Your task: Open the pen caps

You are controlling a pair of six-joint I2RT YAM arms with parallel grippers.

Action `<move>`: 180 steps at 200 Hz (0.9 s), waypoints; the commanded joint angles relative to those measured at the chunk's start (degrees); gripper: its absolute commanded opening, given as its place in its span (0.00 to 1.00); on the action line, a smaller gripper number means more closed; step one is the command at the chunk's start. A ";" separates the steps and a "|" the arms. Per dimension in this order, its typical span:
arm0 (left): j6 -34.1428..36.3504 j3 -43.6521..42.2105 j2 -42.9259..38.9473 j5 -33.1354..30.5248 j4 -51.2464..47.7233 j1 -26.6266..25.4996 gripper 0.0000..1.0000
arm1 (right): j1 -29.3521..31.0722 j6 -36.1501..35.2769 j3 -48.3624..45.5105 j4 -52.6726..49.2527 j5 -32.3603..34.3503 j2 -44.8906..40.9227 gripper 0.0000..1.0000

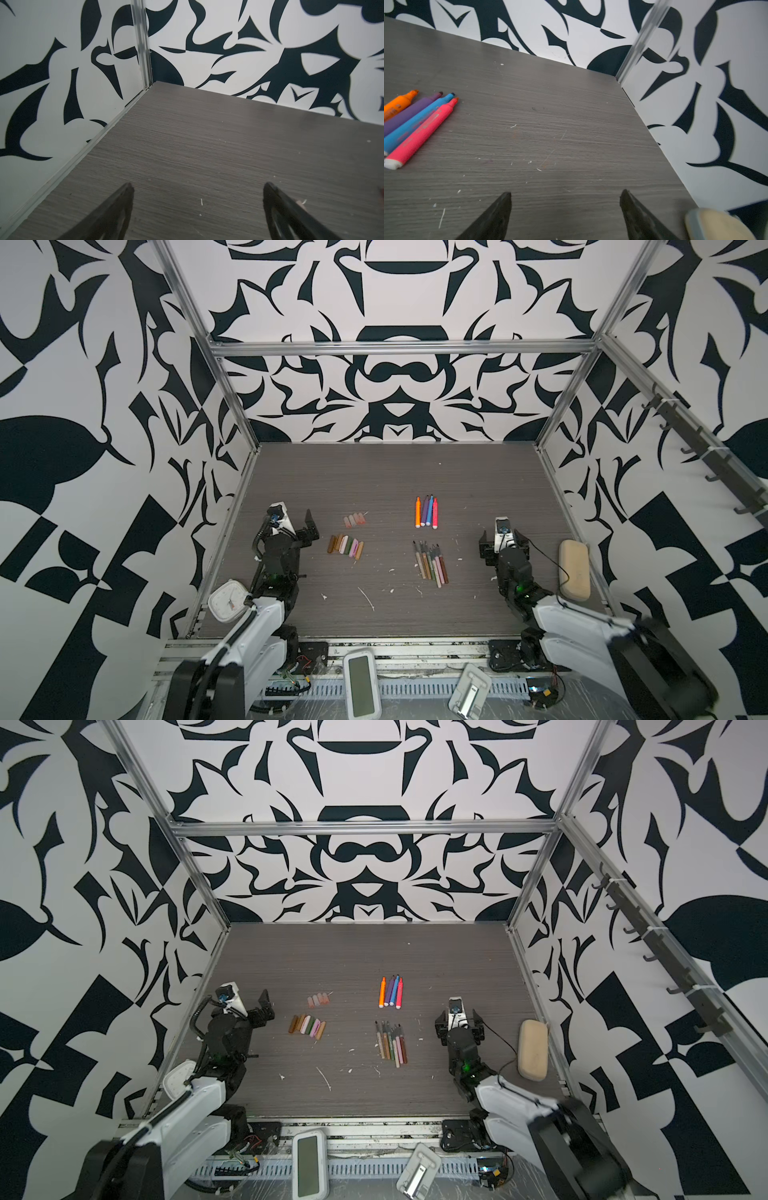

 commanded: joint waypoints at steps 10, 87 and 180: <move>8.91 -3.32 11.80 -2.94 20.31 0.27 0.99 | -1.06 -7.78 1.70 33.62 0.87 19.63 0.88; 6.81 5.87 32.15 6.47 20.79 5.50 1.00 | -9.43 -2.18 6.34 27.85 -7.29 25.39 0.85; 1.28 10.62 32.84 12.51 13.16 11.51 0.99 | -18.87 5.60 16.21 3.97 -18.21 22.04 0.99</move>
